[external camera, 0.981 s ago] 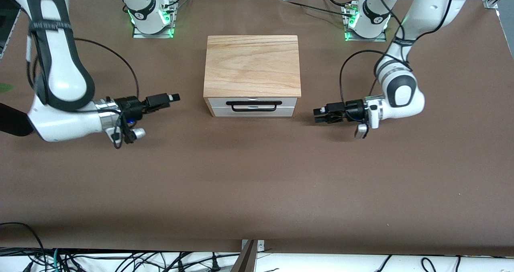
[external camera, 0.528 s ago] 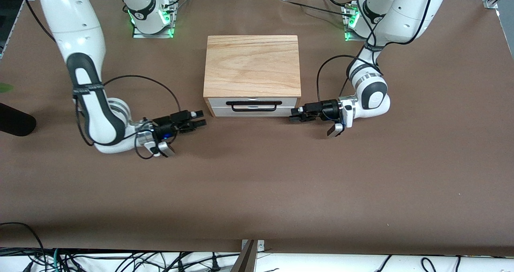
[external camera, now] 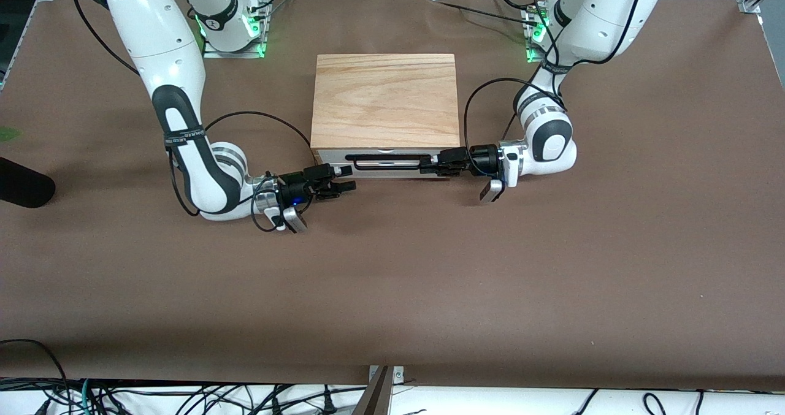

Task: Pull top drawer with both arms simultaneously
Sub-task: 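Grip the drawer front ends with the left and right grippers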

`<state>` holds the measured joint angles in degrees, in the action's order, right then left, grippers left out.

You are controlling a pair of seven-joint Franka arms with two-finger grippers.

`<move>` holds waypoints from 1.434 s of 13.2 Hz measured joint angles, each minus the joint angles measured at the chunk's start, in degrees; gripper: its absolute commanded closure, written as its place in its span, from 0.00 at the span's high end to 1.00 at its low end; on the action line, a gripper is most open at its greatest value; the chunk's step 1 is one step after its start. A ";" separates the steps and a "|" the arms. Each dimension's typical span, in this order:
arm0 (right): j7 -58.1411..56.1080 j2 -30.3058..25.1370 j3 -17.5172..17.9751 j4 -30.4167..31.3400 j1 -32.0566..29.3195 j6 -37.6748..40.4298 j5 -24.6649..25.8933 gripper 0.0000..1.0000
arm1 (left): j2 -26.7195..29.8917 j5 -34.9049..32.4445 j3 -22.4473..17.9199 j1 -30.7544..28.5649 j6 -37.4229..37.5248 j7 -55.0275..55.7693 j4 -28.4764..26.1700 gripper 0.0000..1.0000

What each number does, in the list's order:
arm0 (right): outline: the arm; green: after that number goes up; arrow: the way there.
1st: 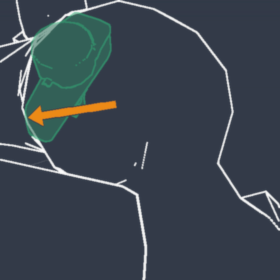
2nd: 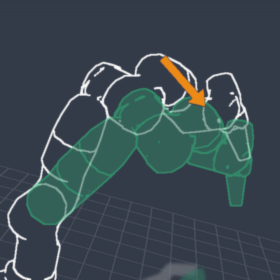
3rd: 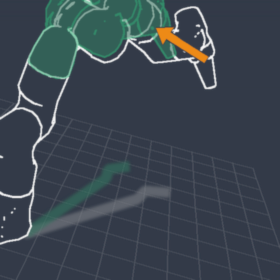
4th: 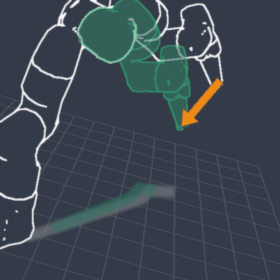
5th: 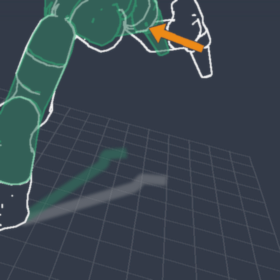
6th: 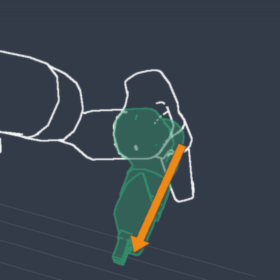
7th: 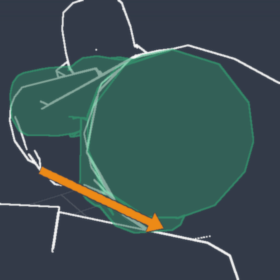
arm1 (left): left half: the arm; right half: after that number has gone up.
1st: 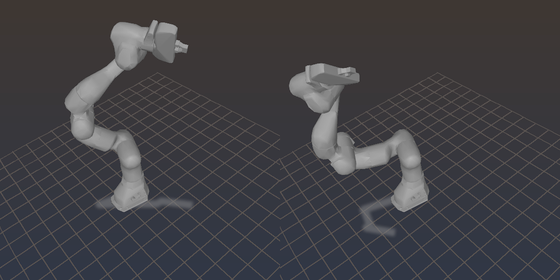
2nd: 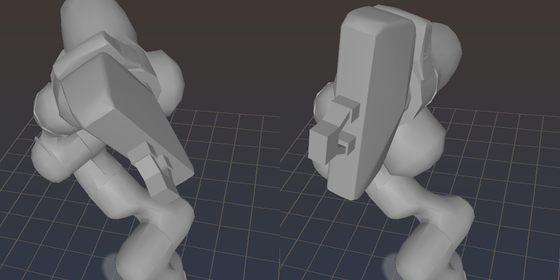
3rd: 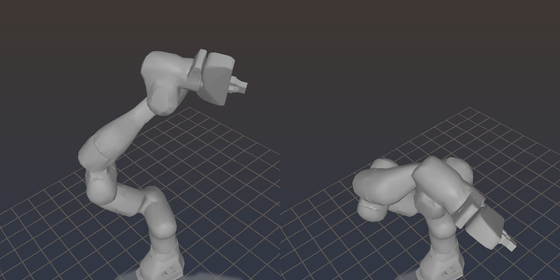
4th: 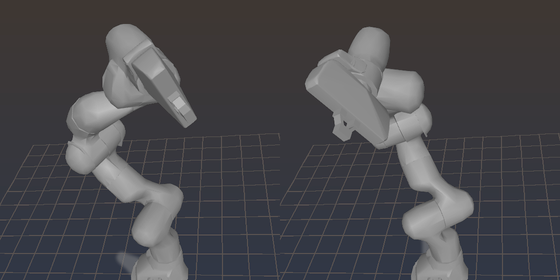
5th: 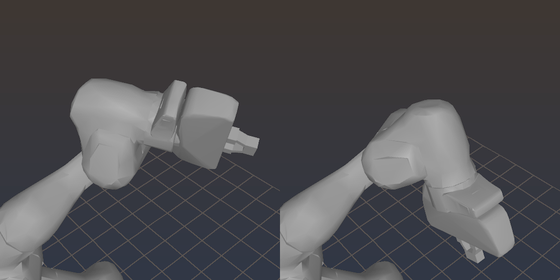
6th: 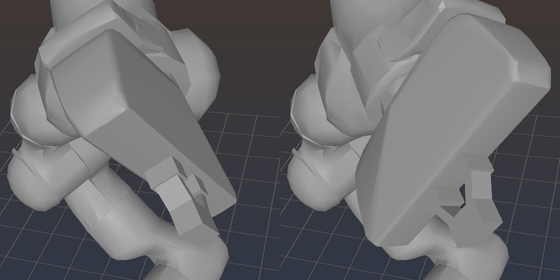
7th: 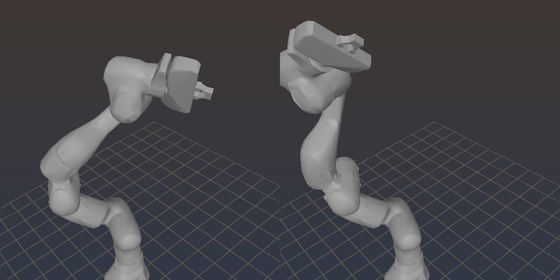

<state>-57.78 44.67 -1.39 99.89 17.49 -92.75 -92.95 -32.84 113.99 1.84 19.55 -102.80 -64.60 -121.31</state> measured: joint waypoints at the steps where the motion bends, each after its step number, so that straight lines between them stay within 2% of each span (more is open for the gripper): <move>1: -2.06 0.00 0.00 0.96 0.11 -0.09 -0.32 0.92 | 0.00 0.00 0.11 0.22 -0.20 -0.19 0.00 0.57; 4: -6.01 -0.01 0.01 3.54 1.06 -0.10 -3.67 0.77 | -0.08 0.02 0.23 0.29 -0.65 -2.03 0.04 0.53; 5: -7.46 -0.02 0.02 4.29 1.58 -0.11 -4.36 0.60 | -0.13 0.02 0.25 0.29 -0.68 -2.61 0.04 0.34; 6: -8.72 -0.03 0.02 5.12 2.09 -0.11 -4.97 0.37 | -0.15 0.02 0.26 0.29 -0.71 -3.40 0.04 0.19; 7: -10.12 -0.04 0.02 5.94 2.50 -0.11 -5.55 0.27 | -0.15 0.03 0.27 0.29 -0.76 -4.39 0.05 0.13; 9: -11.28 -0.15 -0.01 6.74 2.71 0.43 -6.60 0.11 | -0.18 0.03 0.27 0.29 -1.31 -5.83 0.04 0.13; 13: -11.25 -1.44 -0.05 7.25 2.78 1.03 -6.60 0.00 | -0.51 0.28 0.32 0.32 -1.75 -6.12 0.08 0.12; 19: -11.17 -1.59 -0.17 7.37 2.81 0.91 -6.58 0.00 | -0.71 0.86 0.51 0.28 -1.64 -6.08 0.08 0.00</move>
<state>-68.96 43.08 -1.56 107.26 20.30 -91.84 -99.53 -33.55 114.85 2.35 19.83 -104.45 -70.68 -121.23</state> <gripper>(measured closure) 0.855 0.824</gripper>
